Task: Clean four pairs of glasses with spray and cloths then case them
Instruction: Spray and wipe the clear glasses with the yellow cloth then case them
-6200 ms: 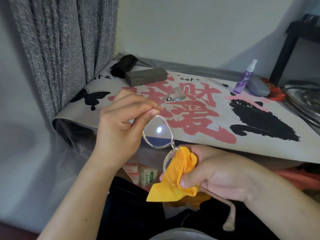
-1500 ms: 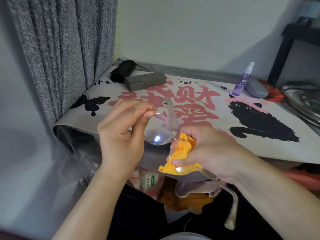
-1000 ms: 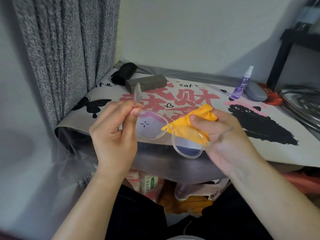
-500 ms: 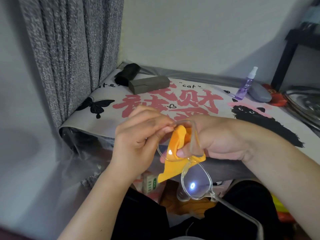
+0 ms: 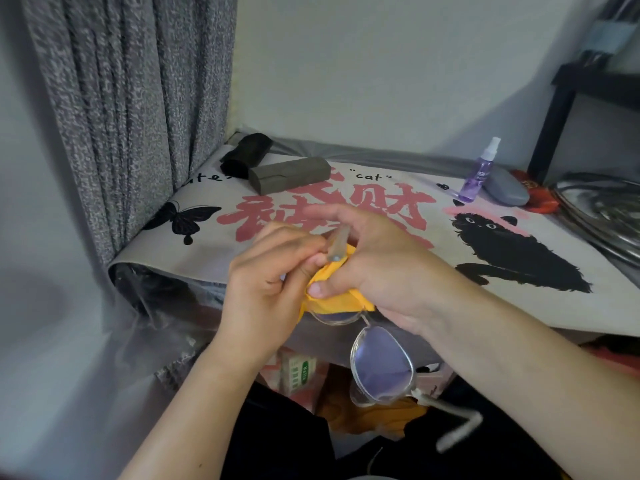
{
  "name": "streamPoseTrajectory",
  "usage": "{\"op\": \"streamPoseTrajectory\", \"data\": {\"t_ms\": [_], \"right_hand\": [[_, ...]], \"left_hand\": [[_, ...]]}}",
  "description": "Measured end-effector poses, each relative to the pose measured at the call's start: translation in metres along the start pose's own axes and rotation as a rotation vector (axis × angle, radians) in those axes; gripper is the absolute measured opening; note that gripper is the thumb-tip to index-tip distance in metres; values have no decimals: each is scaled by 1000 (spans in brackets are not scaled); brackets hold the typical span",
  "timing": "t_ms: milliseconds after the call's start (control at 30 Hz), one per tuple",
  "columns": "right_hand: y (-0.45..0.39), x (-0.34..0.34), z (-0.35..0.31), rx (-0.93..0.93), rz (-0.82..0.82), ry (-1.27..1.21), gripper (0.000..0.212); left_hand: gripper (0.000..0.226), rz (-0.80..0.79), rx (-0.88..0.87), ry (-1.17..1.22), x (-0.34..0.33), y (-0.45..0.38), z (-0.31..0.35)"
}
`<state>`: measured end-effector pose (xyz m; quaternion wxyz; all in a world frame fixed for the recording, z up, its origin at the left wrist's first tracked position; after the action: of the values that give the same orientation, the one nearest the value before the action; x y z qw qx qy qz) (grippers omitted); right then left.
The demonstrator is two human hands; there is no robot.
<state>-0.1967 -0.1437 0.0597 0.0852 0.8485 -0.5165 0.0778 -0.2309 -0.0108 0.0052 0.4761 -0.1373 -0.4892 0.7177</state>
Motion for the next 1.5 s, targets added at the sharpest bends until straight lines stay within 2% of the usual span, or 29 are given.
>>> {"op": "streamPoseTrajectory", "data": {"t_ms": [100, 200, 267, 333, 400, 467, 533, 633, 700, 767, 800, 867, 933, 1033, 1100, 1267, 1400, 1500], "right_hand": [[3, 6, 3, 6, 70, -109, 83], [1, 19, 10, 15, 121, -253, 66], [0, 34, 15, 11, 189, -247, 52], [-1, 58, 20, 33, 358, -95, 40], [-5, 90, 28, 67, 596, 55, 32], [-15, 126, 37, 72, 768, 90, 26], [-31, 157, 50, 18, 855, 69, 24], [-52, 189, 70, -92, 757, -87, 23], [-59, 200, 81, -182, 707, -51, 40], [-51, 201, 83, -247, 782, 263, 52], [-44, 198, 81, -220, 856, 446, 53], [-25, 178, 73, 9, 948, 631, 44], [-8, 147, 67, 222, 884, 519, 28], [11, 96, 56, 281, 554, 281, 18], [15, 76, 52, 309, 429, 246, 14], [10, 73, 47, 375, 458, 92, 18], [5, 76, 43, 422, 444, 50, 18], [-7, 76, 43, 468, 452, 14, 22]], "left_hand": [[14, 16, 14, 29, 2, -2, 3], [13, 37, 23, -23, 0, -2, 5], [14, 73, 53, -56, 1, -1, 1], [10, 136, 120, -71, 8, 0, -8], [8, 192, 238, -116, 15, 0, -17], [9, 227, 405, -106, 15, 0, -21], [9, 226, 512, -91, 10, 2, -21], [8, 199, 570, -105, 3, 5, -19], [8, 194, 592, -122, 3, 5, -20], [11, 196, 608, -142, 3, 4, -22], [12, 195, 614, -150, 4, 4, -22], [12, 191, 619, -157, 4, 5, -23], [9, 193, 620, -154, 5, 5, -23], [9, 199, 618, -137, 4, 5, -21], [9, 204, 597, -121, 3, 5, -19], [10, 206, 580, -41, 1, 5, -14], [33, 219, 493, 43, -3, 5, -13], [29, 213, 438, 35, -5, 2, -19]]}}
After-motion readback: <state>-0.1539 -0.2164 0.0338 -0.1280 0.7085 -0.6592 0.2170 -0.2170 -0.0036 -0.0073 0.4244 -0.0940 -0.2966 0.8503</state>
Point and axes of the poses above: each hand's wrist, its own y-axis away from the middle knuckle, its own x-axis out of the back of the hand, z = x × y, the point moved 2 cm from there along -y, towards the middle knuckle, and after that the axes turned 4 degrees about -y, right-handed, at the moved point
